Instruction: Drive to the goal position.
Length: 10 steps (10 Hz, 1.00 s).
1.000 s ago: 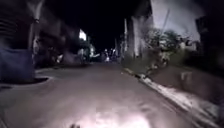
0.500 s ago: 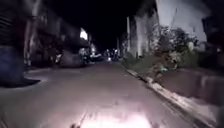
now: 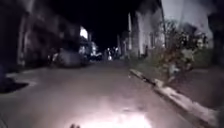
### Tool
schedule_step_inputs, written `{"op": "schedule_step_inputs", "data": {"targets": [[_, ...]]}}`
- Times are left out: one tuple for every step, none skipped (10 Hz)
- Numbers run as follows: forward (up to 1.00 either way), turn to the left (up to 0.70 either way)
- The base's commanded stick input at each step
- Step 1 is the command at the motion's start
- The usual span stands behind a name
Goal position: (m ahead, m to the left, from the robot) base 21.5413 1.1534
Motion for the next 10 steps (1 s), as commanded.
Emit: {"op": "schedule_step_inputs", "data": {"targets": [[1.0,0.0],[1.0,0.0],[1.0,0.0],[1.0,0.0],[1.0,0.0],[1.0,0.0],[1.0,0.0],[1.0,0.0],[1.0,0.0],[1.0,0.0]]}}
